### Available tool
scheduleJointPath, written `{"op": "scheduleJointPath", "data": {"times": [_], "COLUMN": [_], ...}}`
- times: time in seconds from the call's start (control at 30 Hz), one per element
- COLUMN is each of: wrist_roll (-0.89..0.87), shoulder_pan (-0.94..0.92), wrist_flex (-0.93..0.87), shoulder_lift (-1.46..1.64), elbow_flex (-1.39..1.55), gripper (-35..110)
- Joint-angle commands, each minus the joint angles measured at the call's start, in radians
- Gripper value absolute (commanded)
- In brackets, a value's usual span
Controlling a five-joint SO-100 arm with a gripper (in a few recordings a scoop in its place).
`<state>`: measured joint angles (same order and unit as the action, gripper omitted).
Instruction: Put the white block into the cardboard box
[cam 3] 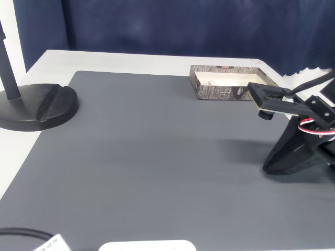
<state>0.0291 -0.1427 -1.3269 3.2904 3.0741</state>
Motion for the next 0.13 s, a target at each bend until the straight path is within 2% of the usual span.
{"op": "scheduleJointPath", "data": {"times": [0.0,0.1], "wrist_roll": [0.011,0.011], "shoulder_pan": [0.011,0.011], "wrist_flex": [-0.005,-0.005], "shoulder_lift": [0.034,0.034], "elbow_flex": [0.018,0.018], "gripper": [-2,-2]}}
